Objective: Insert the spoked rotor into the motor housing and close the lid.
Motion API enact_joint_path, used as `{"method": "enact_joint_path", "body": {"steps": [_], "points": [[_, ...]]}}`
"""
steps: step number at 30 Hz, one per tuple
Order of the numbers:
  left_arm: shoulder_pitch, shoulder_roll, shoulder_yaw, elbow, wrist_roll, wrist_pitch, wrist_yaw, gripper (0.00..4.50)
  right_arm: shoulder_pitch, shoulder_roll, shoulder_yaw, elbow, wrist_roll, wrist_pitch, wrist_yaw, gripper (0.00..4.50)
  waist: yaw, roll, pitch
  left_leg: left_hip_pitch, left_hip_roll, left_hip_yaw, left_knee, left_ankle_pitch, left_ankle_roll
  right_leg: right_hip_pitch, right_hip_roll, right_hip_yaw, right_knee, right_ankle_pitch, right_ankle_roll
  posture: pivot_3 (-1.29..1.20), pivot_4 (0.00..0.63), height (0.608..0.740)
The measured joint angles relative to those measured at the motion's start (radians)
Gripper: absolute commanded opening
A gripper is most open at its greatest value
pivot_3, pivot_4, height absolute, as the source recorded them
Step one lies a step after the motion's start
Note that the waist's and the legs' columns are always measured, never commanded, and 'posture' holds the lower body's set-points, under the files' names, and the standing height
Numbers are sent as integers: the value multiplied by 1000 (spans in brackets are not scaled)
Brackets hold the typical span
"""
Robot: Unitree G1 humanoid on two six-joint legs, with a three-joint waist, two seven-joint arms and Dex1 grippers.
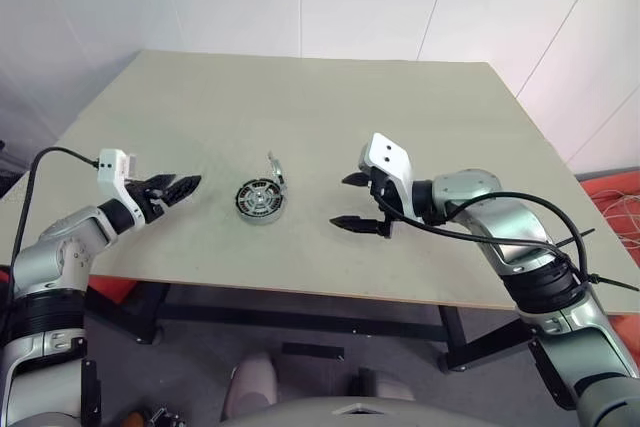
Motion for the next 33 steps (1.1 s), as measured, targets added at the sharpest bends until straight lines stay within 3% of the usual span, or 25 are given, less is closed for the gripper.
{"method": "enact_joint_path", "body": {"steps": [10, 22, 33], "points": [[-22, -32, -225, -102, 106, -87, -92, 11, 0, -3, 0, 2, -5, -5, -16, 4500, -2, 0, 0, 0, 0, 0, 0, 0, 0, 0, 0, 0, 0, 0, 0, 0, 0, 740], [-166, -122, -370, 131, 283, -220, -108, 11, 0, -5, 0, 9, -7, -14, -18, 4500, -4, 0, 0, 0, 0, 0, 0, 0, 0, 0, 0, 0, 0, 0, 0, 0, 0, 740], [-180, -137, -341, 147, 269, -160, -109, 11, -12, -8, 0, 9, -8, -15, -14, 4500, -3, 1, -1, 3, 0, 0, 0, 1, -1, 1, 0, 0, 2, 0, 0, 0, 0, 740]]}}
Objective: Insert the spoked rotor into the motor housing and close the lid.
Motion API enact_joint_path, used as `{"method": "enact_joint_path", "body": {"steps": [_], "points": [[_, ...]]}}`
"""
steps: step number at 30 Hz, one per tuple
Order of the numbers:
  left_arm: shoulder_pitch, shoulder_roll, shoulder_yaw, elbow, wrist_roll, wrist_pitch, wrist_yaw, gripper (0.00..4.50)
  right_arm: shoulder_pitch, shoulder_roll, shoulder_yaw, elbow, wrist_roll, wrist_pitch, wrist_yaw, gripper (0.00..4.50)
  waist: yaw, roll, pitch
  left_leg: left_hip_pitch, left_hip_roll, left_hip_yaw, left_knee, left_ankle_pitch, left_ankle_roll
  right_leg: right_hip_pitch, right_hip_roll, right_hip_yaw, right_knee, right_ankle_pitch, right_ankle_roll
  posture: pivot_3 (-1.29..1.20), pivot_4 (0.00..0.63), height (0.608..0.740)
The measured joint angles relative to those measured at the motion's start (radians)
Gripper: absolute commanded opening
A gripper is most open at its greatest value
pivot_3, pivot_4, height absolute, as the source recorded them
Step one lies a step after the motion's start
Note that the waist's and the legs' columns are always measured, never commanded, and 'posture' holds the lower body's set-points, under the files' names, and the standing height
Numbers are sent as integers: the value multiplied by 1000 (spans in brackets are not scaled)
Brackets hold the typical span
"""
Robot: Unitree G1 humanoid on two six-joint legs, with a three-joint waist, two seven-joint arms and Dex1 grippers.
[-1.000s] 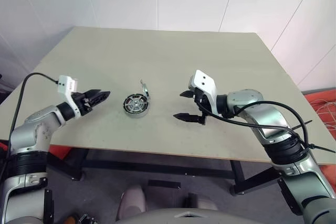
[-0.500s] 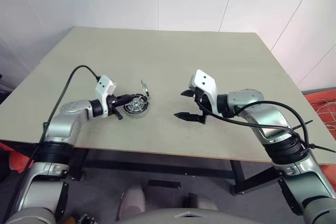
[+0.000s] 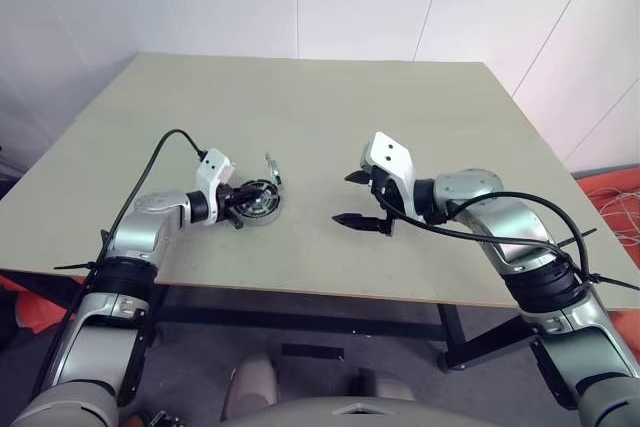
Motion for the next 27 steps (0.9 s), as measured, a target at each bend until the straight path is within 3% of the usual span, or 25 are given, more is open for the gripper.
{"method": "enact_joint_path", "body": {"steps": [5, 10, 17, 27], "points": [[7, -1, 110, -26, -94, 86, 20, 11, -66, 0, 0, 0, 1, -8, 18, 4500, 0, 0, 0, -3, 0, 0, 0, 0, 0, -2, 0, 0, 0, 0, 0, 0, 0, 740], [54, 58, 219, -89, -138, 131, 57, 11, -84, 14, 3, 0, 1, -19, 21, 4500, -2, 0, 0, -4, 0, 0, 0, -1, 1, -2, 0, 0, -2, 0, 0, 0, 0, 740], [153, 171, 210, -178, -141, 234, 38, 11, -90, 25, 23, 10, -3, -28, 39, 4500, 3, 0, 0, -4, 0, 0, 0, 0, 1, -2, 0, 0, -1, 0, 0, 0, 0, 740], [124, 177, 313, -144, -200, 267, 91, 11, -178, 53, 94, 10, -44, -61, 70, 4500, -4, 0, 0, -3, 1, 0, 0, 0, 0, -3, 1, 0, 0, 0, 0, 0, 0, 740]]}}
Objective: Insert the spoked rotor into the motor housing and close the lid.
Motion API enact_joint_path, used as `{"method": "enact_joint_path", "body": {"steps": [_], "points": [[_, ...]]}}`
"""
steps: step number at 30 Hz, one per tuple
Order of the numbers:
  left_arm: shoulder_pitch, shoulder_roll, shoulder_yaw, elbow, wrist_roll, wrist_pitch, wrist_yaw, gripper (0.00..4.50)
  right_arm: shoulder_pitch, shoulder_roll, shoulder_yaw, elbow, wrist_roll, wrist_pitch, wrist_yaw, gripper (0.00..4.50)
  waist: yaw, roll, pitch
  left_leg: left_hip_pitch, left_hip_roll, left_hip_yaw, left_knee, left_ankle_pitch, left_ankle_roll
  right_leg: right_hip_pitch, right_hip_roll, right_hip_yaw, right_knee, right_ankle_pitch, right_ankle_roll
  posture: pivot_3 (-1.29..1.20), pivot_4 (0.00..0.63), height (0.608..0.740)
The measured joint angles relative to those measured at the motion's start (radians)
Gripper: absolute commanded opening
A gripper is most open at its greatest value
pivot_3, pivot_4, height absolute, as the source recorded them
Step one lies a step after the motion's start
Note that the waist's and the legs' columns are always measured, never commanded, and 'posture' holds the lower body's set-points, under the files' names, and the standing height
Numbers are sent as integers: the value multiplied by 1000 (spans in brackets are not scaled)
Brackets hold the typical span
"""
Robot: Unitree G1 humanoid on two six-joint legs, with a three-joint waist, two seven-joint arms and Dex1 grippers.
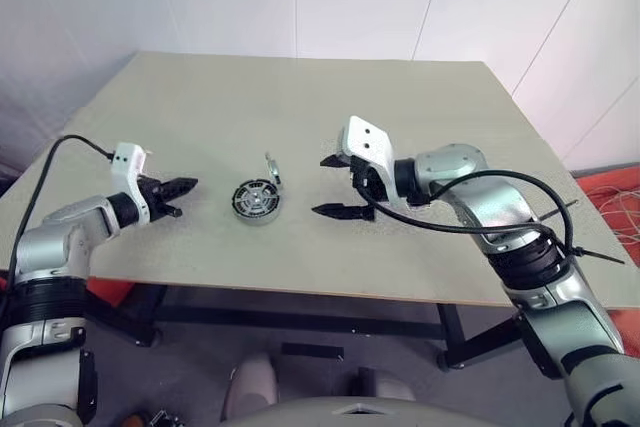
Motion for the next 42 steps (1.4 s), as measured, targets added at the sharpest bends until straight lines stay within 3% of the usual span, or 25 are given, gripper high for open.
{"method": "enact_joint_path", "body": {"steps": [7, 13, 21, 42], "points": [[11, 5, 58, -6, -56, 19, 2, 11, -250, 152, 72, 68, -9, 129, 11, 4500, -19, -1, 0, -1, 0, -1, 0, 0, 0, 0, 1, 0, -1, 0, 0, 0, 0, 740], [68, 12, 66, -22, -68, 28, 1, 11, -290, 277, 76, 125, 39, 240, 11, 4500, -20, -1, 0, -2, 0, -1, 0, 0, 1, 0, 1, -1, -1, 0, 0, 0, 0, 740], [69, 1, 76, -42, -82, 27, 17, 11, -303, 379, 191, 264, -4, 247, -27, 4500, -21, -2, 0, -1, 1, -2, 0, 0, -1, -1, 1, -1, 0, 0, 0, 0, 0, 740], [54, -7, 72, -42, -84, 16, 29, 11, -287, 412, 363, 422, -265, 56, -110, 4500, -23, -2, 0, -1, 0, -2, -1, 1, -2, -1, 1, -1, 0, 0, 0, 0, 0, 740]]}}
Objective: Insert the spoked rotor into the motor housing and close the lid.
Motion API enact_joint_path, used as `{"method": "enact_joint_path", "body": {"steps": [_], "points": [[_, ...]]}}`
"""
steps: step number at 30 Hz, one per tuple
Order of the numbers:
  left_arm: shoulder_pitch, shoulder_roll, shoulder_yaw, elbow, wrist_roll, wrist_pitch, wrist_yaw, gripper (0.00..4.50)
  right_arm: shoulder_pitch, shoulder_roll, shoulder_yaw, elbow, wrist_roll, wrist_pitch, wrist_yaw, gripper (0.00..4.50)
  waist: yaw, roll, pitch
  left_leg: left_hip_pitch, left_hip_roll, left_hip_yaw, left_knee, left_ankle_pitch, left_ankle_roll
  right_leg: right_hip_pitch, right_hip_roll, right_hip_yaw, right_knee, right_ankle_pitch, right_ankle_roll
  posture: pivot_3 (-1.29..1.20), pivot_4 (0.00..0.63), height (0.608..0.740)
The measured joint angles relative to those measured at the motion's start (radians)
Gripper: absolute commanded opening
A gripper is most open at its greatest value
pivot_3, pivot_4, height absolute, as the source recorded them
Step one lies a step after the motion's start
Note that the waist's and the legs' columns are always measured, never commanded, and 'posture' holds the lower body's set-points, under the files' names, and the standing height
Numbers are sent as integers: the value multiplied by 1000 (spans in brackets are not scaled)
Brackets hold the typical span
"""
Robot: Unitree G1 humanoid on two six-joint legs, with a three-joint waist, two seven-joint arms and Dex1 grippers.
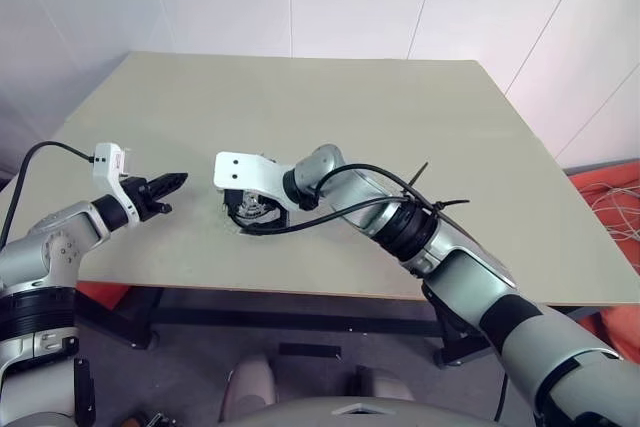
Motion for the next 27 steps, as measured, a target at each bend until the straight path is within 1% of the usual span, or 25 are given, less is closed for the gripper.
{"method": "enact_joint_path", "body": {"steps": [9, 20, 27], "points": [[-8, 0, 0, 2, 2, -20, 6, 11, 1, 34, 0, 81, -36, -54, 1, 4500, -1, 0, 0, 0, 0, 0, 0, 0, 0, 0, 0, 0, 0, 0, 0, 0, 0, 740], [-10, 1, 0, 2, 2, -29, 7, 11, 1, 47, 21, 210, -124, -227, 38, 4500, -1, 0, 0, 0, 0, 0, 0, 0, 0, 0, 0, 0, 0, 0, 0, 0, 0, 740], [-12, 1, 2, 2, 0, -29, 9, 11, -2, 75, 21, 271, -143, -199, 103, 4500, -2, 0, 0, 0, 0, 0, 0, 0, 0, 0, 0, 0, 0, 0, 0, 0, 0, 740]]}}
